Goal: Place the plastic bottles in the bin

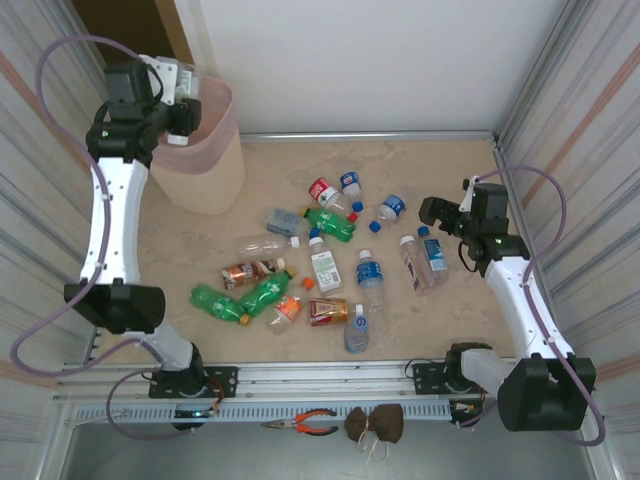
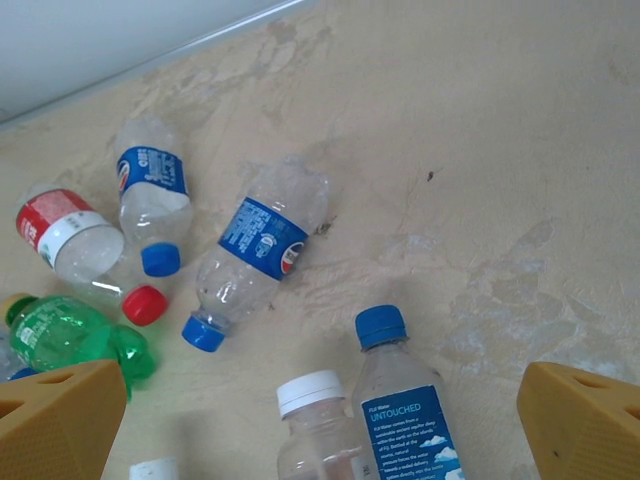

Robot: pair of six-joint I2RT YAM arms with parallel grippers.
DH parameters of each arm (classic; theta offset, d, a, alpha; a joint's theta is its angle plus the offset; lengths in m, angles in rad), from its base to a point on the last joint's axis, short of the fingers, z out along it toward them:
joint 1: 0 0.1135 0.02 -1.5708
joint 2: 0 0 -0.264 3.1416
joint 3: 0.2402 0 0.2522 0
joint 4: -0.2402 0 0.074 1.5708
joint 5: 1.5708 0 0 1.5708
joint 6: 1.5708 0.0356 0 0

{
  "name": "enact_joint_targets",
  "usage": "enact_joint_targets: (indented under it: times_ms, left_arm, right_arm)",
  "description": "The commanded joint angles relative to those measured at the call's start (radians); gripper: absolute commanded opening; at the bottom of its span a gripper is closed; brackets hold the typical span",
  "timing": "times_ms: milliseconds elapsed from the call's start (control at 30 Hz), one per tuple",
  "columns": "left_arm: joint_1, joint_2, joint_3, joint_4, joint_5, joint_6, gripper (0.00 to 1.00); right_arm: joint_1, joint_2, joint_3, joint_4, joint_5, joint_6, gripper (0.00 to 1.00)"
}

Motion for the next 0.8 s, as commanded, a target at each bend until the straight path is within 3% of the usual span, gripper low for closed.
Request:
enact_joint_targets:
  times_ms: [0, 267, 767]
  left_arm:
    - [0.022, 0.075, 0.103, -0.010, 0.011, 0.050, 0.48]
    - [0.068, 0.298, 0.276, -0.051, -0.021, 0.106, 0.46]
    - [0.095, 0.475, 0.316, -0.223, -0.231, 0.160, 0.43]
  right_arm:
    - [0.010, -0.025, 0.028, -0.035, 0.014, -0.016, 0.99]
    - [0.013, -0.031, 0.032, -0.044, 0.020, -0.020, 0.99]
    - [0.034, 0.006, 0.026, -0.018, 0.003, -0.007, 0.99]
